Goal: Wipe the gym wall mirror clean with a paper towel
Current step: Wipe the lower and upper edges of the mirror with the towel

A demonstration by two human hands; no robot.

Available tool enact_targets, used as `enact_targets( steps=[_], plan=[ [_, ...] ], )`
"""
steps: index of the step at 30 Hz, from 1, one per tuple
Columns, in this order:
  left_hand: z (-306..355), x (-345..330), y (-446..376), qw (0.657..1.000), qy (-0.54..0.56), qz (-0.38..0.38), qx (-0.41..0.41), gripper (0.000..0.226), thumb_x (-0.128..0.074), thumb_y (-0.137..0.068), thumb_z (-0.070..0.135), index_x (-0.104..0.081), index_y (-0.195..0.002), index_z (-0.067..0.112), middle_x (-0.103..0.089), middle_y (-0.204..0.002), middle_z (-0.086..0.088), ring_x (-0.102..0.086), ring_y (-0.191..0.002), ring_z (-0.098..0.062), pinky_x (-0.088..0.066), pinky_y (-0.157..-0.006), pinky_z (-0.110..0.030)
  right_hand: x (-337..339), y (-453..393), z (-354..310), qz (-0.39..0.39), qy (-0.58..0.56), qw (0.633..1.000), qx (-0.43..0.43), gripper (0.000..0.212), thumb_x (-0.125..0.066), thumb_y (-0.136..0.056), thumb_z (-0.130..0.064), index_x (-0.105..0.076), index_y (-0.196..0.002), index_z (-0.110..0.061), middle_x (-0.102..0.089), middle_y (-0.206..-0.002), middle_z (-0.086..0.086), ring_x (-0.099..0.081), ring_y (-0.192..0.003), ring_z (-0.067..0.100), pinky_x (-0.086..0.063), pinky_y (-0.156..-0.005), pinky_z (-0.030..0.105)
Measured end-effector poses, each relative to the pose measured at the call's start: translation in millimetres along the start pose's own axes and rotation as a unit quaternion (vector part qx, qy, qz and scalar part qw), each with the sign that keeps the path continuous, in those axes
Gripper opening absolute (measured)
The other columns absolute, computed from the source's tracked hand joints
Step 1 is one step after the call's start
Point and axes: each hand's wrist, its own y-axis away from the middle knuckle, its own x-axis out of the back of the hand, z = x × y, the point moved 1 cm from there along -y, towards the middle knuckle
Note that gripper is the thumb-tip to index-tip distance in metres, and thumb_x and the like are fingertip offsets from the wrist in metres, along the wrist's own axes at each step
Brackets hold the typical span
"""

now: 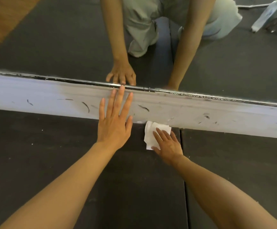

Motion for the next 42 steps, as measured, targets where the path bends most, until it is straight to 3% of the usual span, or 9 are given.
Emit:
enact_targets(
  steps=[4, 8, 13, 19, 23, 26, 31, 34, 42],
  plan=[
    [-2.0, -7.9, 1.4, 1.0, 0.005, 0.022, -0.003, 0.073, -0.039, -0.1, 0.037, -0.001, -0.16, 0.022, 0.012, -0.166, -0.002, 0.005, -0.154, -0.027, 0.008, -0.122, -0.046, -10.6, -2.2, -3.3, -0.001, 0.009, 1.0, 0.014, 0.058, -0.033, -0.108, -0.043, -0.021, -0.157, -0.015, -0.016, -0.165, 0.007, -0.016, -0.151, 0.032, 0.002, -0.123, 0.043],
    [-2.7, -10.0, 2.1, 0.999, 0.011, 0.03, -0.009, 0.074, -0.042, -0.099, 0.035, -0.002, -0.16, 0.022, 0.012, -0.166, -0.003, -0.001, -0.154, -0.03, 0.006, -0.123, -0.046, -8.9, -7.9, -10.2, -0.015, 0.102, 0.993, 0.059, 0.06, -0.096, -0.061, -0.029, -0.072, -0.113, -0.013, -0.064, -0.123, 0.014, -0.064, -0.111, 0.037, -0.03, -0.11, 0.054],
    [-6.4, -10.1, 2.4, 0.999, -0.005, 0.034, -0.02, 0.072, -0.042, -0.1, 0.035, -0.007, -0.16, 0.021, 0.009, -0.166, -0.003, -0.002, -0.154, -0.029, 0.006, -0.122, -0.046, 9.2, -7.4, -13.3, 0.006, 0.082, 0.996, 0.037, 0.05, -0.058, -0.1, -0.016, -0.04, -0.146, -0.01, -0.043, -0.149, 0.011, -0.044, -0.136, 0.031, -0.003, -0.123, 0.05],
    [-6.0, -3.2, 2.9, 0.999, -0.012, 0.027, -0.025, 0.073, -0.044, -0.1, 0.035, -0.005, -0.161, 0.021, 0.005, -0.167, -0.005, 0.0, -0.154, -0.028, 0.01, -0.122, -0.044, 46.8, 18.3, -12.0, 0.045, 0.003, 0.999, 0.029, 0.067, -0.075, -0.088, -0.021, -0.041, -0.145, -0.011, -0.043, -0.151, 0.013, -0.043, -0.138, 0.035, -0.025, -0.12, 0.045],
    [-6.5, 10.3, 4.6, 0.999, -0.008, 0.007, -0.033, 0.078, -0.05, -0.101, 0.032, -0.001, -0.16, 0.022, 0.004, -0.168, -0.006, 0.001, -0.154, -0.027, 0.012, -0.121, -0.044, 81.0, 35.7, -11.8, 0.142, -0.003, 0.983, 0.12, 0.077, -0.1, -0.047, -0.014, -0.065, -0.116, -0.006, -0.067, -0.117, 0.017, -0.068, -0.101, 0.04, -0.055, -0.089, 0.051],
    [-7.5, 23.3, 4.8, 0.999, -0.008, 0.006, -0.038, 0.074, -0.047, -0.1, 0.029, -0.005, -0.16, 0.021, -0.004, -0.168, -0.009, -0.006, -0.154, -0.027, 0.009, -0.121, -0.045, 111.8, 39.8, -8.0, 0.275, 0.013, 0.932, 0.237, 0.057, -0.084, -0.062, -0.002, -0.061, -0.114, -0.006, -0.067, -0.109, 0.017, -0.069, -0.089, 0.034, -0.058, -0.078, 0.044],
    [-6.8, 59.6, -9.4, 0.996, -0.026, 0.076, -0.029, 0.067, -0.045, -0.098, 0.03, -0.017, -0.158, 0.017, -0.011, -0.166, -0.01, -0.012, -0.153, -0.026, -0.004, -0.12, -0.048, 165.5, 44.4, 11.3, 0.435, 0.048, 0.821, 0.367, 0.037, -0.062, -0.088, 0.001, -0.05, -0.121, -0.008, -0.057, -0.116, 0.015, -0.058, -0.097, 0.03, -0.05, -0.083, 0.039],
    [0.4, 90.1, -26.2, 0.99, -0.042, 0.132, -0.014, 0.064, -0.044, -0.099, 0.028, -0.02, -0.157, 0.015, -0.013, -0.165, -0.011, -0.014, -0.152, -0.026, 0.001, -0.121, -0.043, 202.3, 56.7, 22.8, 0.501, 0.034, 0.774, 0.385, 0.022, -0.053, -0.099, -0.005, -0.05, -0.121, -0.008, -0.047, -0.117, 0.012, -0.05, -0.095, 0.025, -0.042, -0.083, 0.034],
    [23.9, 168.2, -95.3, 0.962, -0.046, 0.269, -0.013, 0.058, -0.047, -0.1, 0.025, -0.027, -0.153, 0.012, -0.014, -0.163, -0.012, -0.02, -0.151, -0.029, -0.002, -0.12, -0.045, 341.7, 82.6, 37.4, 0.658, -0.022, 0.671, 0.342, 0.03, -0.062, -0.097, -0.005, -0.051, -0.125, -0.007, -0.044, -0.115, 0.013, -0.047, -0.092, 0.026, -0.044, -0.072, 0.033]
  ],
)
